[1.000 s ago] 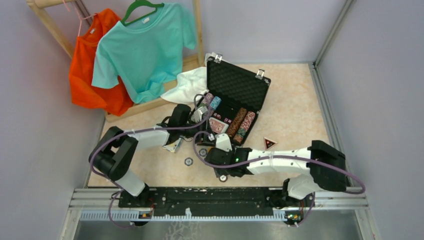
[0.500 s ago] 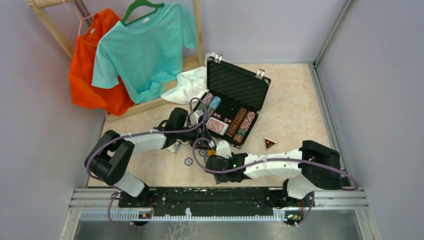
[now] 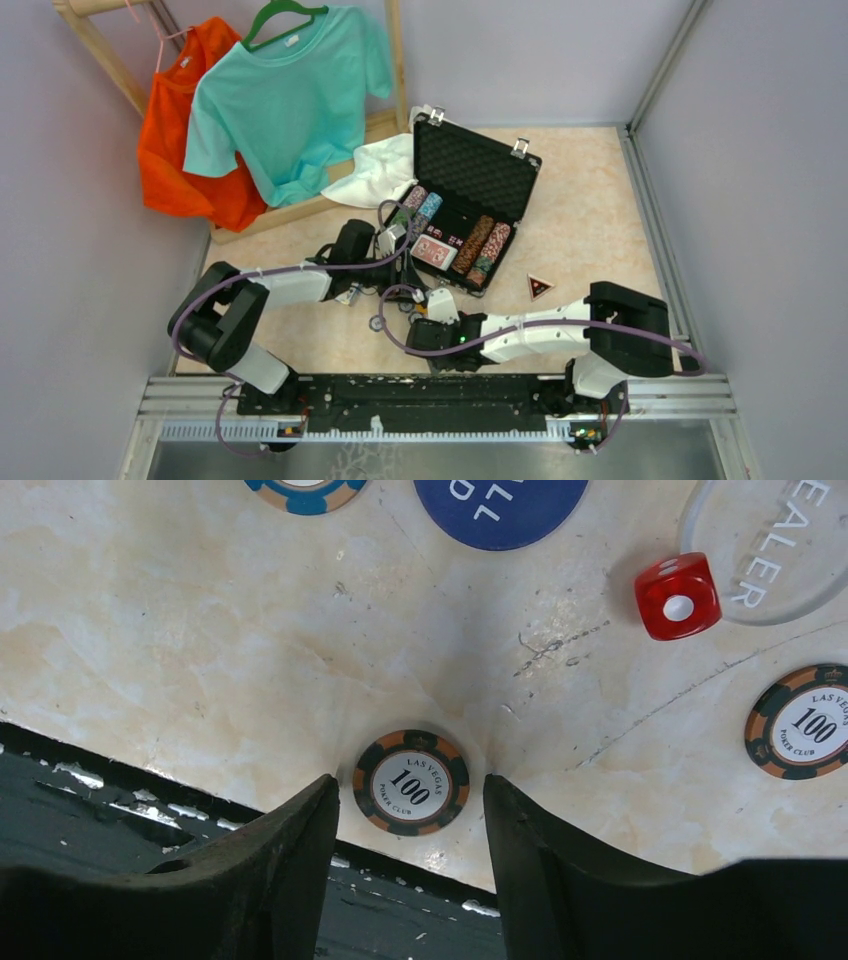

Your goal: Pack up texas hold em set

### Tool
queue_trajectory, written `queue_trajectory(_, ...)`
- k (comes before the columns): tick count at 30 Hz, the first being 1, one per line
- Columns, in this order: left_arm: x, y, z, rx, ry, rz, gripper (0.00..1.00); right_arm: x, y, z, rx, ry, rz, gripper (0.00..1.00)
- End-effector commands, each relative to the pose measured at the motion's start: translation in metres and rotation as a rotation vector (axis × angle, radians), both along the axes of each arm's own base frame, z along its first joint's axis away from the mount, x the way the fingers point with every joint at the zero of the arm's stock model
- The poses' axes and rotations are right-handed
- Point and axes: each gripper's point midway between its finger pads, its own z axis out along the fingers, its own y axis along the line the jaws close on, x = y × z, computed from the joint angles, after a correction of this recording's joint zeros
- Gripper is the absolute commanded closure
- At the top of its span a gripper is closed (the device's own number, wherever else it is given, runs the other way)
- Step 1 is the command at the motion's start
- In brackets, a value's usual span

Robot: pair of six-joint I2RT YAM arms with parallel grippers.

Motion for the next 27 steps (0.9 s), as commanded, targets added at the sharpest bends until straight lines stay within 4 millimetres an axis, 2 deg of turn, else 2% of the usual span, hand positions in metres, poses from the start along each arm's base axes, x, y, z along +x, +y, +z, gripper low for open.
queue_trajectory(1,0.002,0.002,0.005,-0.014,-0.026,0.007,0.36,-0.006,0.004,-0.011,-0.004,0.025,-0.019,0.47)
queue_trajectory(5,0.001,0.002,0.002,-0.013,-0.022,0.004,0.36,-0.007,-0.002,-0.011,-0.035,0.017,-0.024,0.54)
queue_trajectory(11,0.0,0.001,0.002,-0.019,-0.017,0.001,0.36,-0.007,0.001,-0.008,-0.031,0.014,-0.021,0.56)
queue_trajectory(15,0.0,0.002,0.003,-0.021,-0.021,0.0,0.36,-0.006,0.003,-0.005,-0.02,0.01,-0.022,0.6)
queue_trajectory(27,0.002,0.003,0.002,-0.018,-0.016,0.002,0.35,0.014,0.011,0.027,0.021,-0.041,-0.012,0.61)
